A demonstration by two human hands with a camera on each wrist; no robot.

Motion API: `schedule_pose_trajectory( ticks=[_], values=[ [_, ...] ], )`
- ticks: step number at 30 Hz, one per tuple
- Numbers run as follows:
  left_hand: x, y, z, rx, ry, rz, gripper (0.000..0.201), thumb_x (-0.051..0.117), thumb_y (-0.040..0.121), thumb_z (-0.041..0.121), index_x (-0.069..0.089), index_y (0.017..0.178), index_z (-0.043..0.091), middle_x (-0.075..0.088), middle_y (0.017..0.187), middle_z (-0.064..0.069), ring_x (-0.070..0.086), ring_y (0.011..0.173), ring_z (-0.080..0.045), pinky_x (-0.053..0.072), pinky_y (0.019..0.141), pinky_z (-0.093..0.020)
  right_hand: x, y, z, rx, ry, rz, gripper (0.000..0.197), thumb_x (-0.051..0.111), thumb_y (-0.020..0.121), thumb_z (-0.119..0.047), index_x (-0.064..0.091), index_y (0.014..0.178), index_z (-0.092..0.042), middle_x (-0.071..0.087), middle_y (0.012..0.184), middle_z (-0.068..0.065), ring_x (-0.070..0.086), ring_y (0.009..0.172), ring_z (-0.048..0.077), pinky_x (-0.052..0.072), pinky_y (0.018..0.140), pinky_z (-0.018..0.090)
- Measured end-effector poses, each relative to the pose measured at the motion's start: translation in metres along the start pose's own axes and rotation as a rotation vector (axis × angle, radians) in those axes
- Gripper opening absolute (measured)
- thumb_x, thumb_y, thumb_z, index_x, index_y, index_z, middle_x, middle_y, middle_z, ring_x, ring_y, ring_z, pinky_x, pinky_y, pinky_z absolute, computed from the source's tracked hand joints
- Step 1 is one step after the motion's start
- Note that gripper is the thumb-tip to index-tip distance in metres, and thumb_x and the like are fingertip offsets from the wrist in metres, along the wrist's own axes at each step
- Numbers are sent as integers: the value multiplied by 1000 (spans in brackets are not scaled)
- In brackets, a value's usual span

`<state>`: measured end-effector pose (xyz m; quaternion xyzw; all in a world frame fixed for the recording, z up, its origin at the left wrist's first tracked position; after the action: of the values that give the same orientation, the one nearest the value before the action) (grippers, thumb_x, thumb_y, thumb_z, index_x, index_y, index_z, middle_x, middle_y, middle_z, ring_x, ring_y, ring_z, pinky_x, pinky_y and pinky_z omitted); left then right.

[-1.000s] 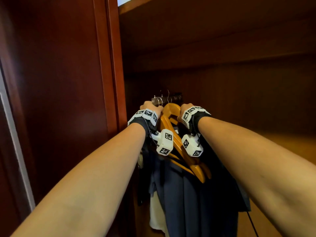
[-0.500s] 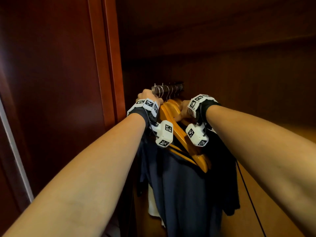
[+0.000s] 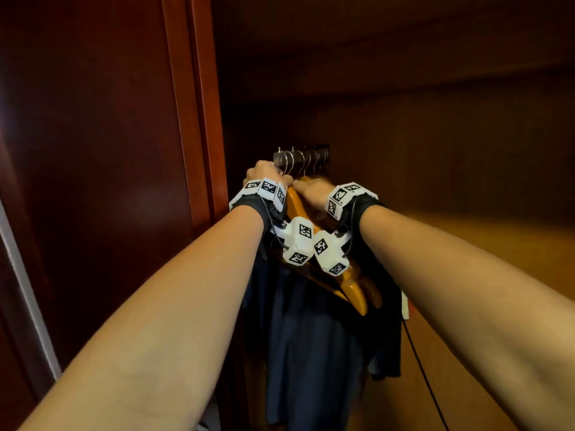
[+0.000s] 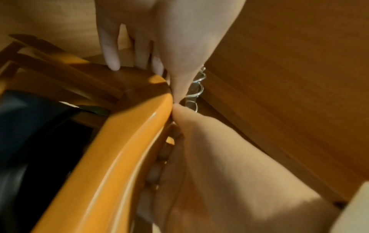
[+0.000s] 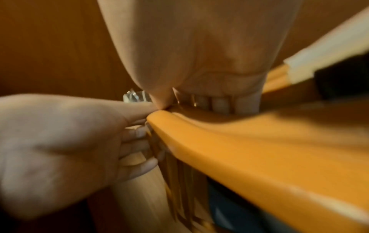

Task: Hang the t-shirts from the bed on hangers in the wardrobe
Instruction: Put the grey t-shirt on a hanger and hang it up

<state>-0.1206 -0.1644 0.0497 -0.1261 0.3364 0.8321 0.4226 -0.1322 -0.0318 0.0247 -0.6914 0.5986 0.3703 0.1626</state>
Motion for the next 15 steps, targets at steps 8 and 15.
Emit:
schedule_pose_trajectory(
  ticks=[8, 15],
  values=[
    [-4, -16, 7, 7, 8, -3, 26, 64, 90, 34, 69, 106, 14, 59, 96, -5, 61, 89, -26, 49, 76, -33, 9, -10, -1, 61, 238, -2, 33, 30, 108, -30, 57, 100, -12, 56, 107, 9, 53, 100, 23, 38, 102, 35],
    [-9, -19, 8, -10, 104, 3, 29, 60, 92, 34, 64, 106, 9, 57, 97, -10, 55, 84, -27, 44, 68, -36, -18, -22, 2, 197, 378, 42, 51, 34, 103, -53, 54, 92, -7, 57, 68, 8, 53, 52, 18, 46, 46, 24]
  ],
)
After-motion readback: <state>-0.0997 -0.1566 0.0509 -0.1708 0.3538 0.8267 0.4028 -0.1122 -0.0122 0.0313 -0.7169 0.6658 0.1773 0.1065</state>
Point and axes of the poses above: each hand's wrist, its own y-axis towards the middle knuckle, its own x-axis out of the palm, z = x × y, the point moved 7 cm from there along y, towards the middle knuckle
